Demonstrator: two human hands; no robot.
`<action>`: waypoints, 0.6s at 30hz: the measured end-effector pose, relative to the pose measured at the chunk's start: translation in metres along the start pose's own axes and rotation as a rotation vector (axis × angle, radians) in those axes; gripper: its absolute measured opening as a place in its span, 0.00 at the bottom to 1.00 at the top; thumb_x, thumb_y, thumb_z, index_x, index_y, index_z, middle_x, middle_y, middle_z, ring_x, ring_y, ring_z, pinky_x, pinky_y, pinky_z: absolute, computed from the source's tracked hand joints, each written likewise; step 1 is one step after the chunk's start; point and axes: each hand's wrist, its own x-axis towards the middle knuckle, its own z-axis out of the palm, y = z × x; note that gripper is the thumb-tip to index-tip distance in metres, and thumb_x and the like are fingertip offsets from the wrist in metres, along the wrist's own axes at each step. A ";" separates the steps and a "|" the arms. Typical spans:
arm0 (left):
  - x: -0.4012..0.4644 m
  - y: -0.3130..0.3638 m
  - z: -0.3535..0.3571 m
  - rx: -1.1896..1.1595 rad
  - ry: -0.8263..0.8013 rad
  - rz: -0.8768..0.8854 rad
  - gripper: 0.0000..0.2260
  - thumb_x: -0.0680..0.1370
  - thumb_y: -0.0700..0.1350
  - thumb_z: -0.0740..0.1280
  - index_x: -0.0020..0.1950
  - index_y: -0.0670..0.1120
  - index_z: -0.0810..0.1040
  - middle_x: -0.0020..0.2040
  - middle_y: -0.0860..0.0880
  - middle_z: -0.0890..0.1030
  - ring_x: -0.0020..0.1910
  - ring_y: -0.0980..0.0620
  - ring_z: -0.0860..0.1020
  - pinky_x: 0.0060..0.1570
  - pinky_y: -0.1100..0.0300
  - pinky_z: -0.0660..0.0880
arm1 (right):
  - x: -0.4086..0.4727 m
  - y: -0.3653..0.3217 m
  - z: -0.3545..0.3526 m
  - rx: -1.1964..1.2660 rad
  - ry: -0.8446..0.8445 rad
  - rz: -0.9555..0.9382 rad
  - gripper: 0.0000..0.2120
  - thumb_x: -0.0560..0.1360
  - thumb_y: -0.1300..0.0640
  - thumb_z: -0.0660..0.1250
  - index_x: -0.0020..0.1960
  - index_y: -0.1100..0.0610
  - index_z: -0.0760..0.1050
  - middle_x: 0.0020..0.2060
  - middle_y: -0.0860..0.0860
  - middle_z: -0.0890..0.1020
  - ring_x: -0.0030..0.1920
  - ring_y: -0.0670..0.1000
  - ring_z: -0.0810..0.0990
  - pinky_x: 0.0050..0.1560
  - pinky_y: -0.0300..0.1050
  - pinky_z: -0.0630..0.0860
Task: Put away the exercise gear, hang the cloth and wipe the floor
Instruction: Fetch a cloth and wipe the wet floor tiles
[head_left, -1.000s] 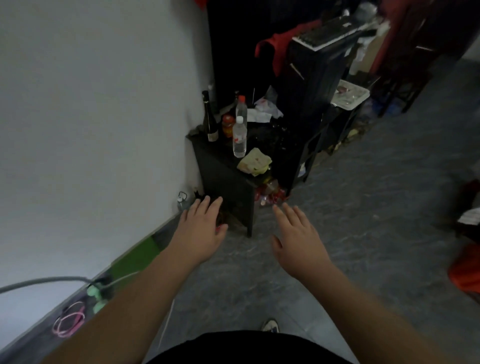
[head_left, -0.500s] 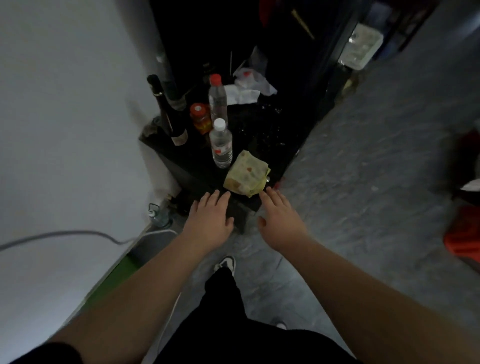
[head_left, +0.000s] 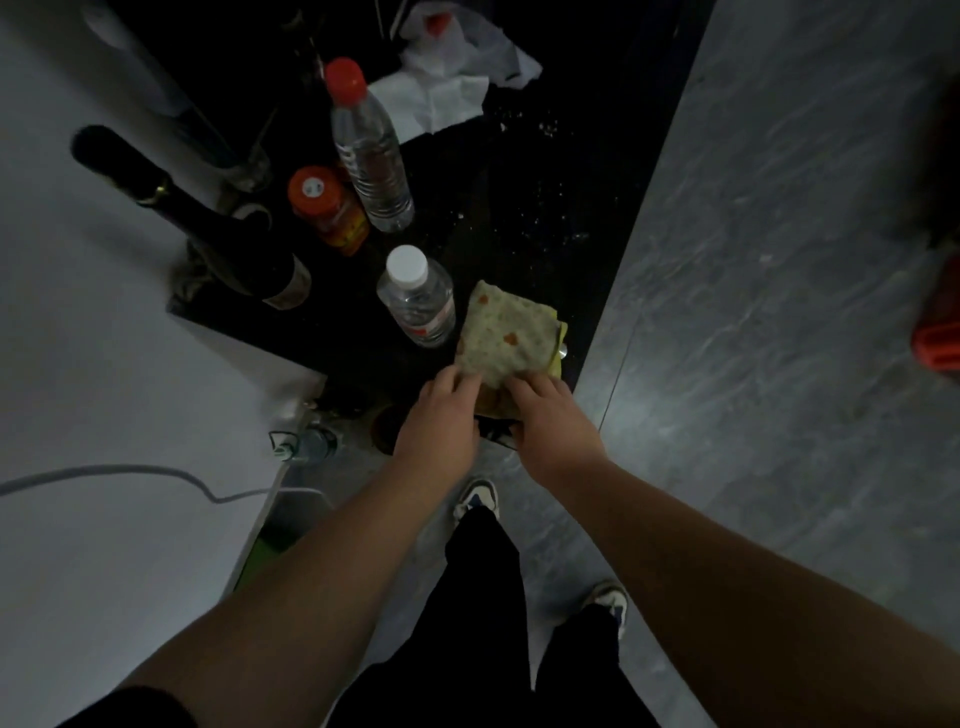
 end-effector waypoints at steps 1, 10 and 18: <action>0.001 -0.001 0.002 0.004 0.005 0.013 0.24 0.76 0.41 0.67 0.70 0.51 0.64 0.72 0.48 0.62 0.68 0.45 0.64 0.59 0.50 0.73 | 0.001 0.001 0.002 -0.012 0.016 -0.002 0.25 0.75 0.60 0.66 0.70 0.50 0.67 0.66 0.50 0.70 0.67 0.54 0.66 0.63 0.53 0.73; -0.003 0.025 -0.008 -0.072 0.098 0.143 0.13 0.75 0.41 0.64 0.60 0.47 0.73 0.60 0.48 0.69 0.59 0.49 0.67 0.56 0.53 0.73 | -0.021 0.015 -0.006 0.102 0.186 0.068 0.11 0.74 0.60 0.63 0.56 0.53 0.74 0.52 0.51 0.77 0.54 0.56 0.72 0.49 0.54 0.75; -0.059 0.157 -0.017 -0.275 0.062 0.494 0.15 0.76 0.37 0.62 0.63 0.45 0.73 0.62 0.52 0.66 0.60 0.54 0.71 0.62 0.63 0.68 | -0.157 0.064 -0.063 0.355 0.546 0.263 0.10 0.75 0.58 0.63 0.56 0.52 0.70 0.51 0.54 0.78 0.47 0.58 0.78 0.42 0.53 0.76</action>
